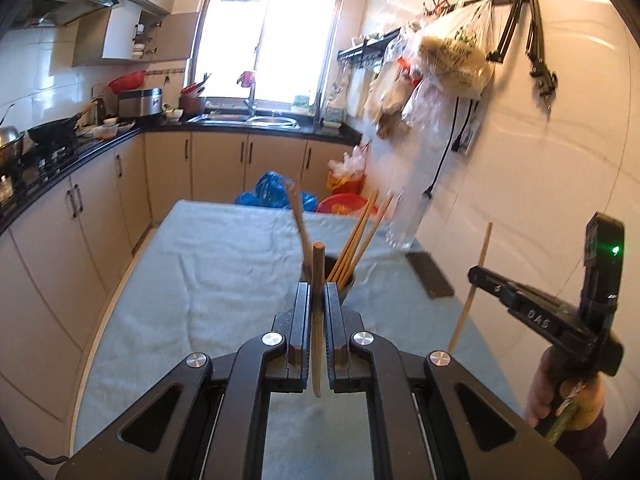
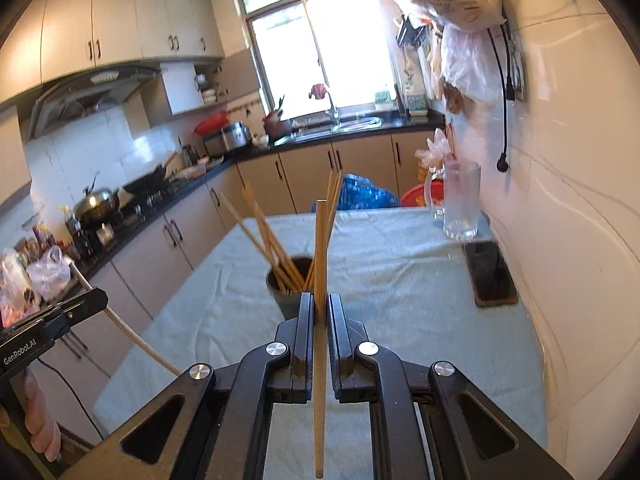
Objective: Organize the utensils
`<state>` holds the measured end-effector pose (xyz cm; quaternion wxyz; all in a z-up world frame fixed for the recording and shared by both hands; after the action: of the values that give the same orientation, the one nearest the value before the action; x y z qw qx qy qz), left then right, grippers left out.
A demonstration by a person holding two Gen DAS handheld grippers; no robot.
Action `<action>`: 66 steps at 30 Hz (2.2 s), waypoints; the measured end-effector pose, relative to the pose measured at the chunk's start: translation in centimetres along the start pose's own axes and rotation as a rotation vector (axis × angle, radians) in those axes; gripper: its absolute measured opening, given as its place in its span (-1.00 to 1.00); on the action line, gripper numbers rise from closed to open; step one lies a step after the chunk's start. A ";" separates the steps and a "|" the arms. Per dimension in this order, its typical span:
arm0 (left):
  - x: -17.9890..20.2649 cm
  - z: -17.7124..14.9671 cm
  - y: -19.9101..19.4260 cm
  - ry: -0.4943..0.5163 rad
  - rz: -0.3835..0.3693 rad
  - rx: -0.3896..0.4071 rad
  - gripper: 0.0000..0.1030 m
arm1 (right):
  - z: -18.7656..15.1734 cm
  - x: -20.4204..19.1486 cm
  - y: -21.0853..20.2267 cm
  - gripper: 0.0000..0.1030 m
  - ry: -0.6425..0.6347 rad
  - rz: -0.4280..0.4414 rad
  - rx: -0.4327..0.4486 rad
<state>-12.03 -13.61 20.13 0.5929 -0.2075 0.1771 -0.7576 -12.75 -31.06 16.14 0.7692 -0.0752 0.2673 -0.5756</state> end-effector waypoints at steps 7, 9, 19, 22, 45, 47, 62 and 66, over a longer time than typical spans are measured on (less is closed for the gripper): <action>1.7 5.7 0.2 0.020 -0.040 0.072 -0.89 | 5.3 0.2 1.0 -0.85 0.040 0.026 0.116; 2.2 7.2 0.3 0.031 -0.034 0.100 -0.89 | 7.2 0.2 1.4 -0.85 0.045 0.037 0.174; 2.9 12.4 6.4 -0.028 -0.023 0.121 -0.89 | 12.0 1.6 6.9 -0.85 0.111 0.023 0.326; 2.9 12.1 8.8 -0.023 -0.003 0.109 -0.89 | 11.4 2.3 8.9 -0.85 0.130 0.031 0.305; 2.4 7.4 11.5 0.011 0.031 0.044 -0.31 | 6.6 2.8 13.5 -0.62 0.128 0.018 0.143; 2.3 7.2 10.5 0.018 0.038 0.056 -0.28 | 6.8 2.6 12.8 -0.33 0.126 0.008 0.158; -2.3 3.5 1.3 0.024 0.230 0.114 0.16 | 4.4 -0.8 3.7 0.15 0.086 -0.068 0.200; -3.3 0.8 -0.1 0.034 0.304 0.107 0.30 | 0.9 -1.9 1.8 0.19 0.128 -0.093 0.180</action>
<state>-11.00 -10.35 20.56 0.7078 -0.1335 0.1760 -0.6710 -11.10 -28.92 16.72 0.7266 0.0185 0.2593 -0.6360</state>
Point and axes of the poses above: each gripper's, at about its wrist camera, not at the fingertips, and y roughly the way its jaws point, x to its right, z to its top, the point moved 5 cm from there along y, roughly the way its jaws point, and after that the axes turned 10 degrees about z, right-handed, at the moved point
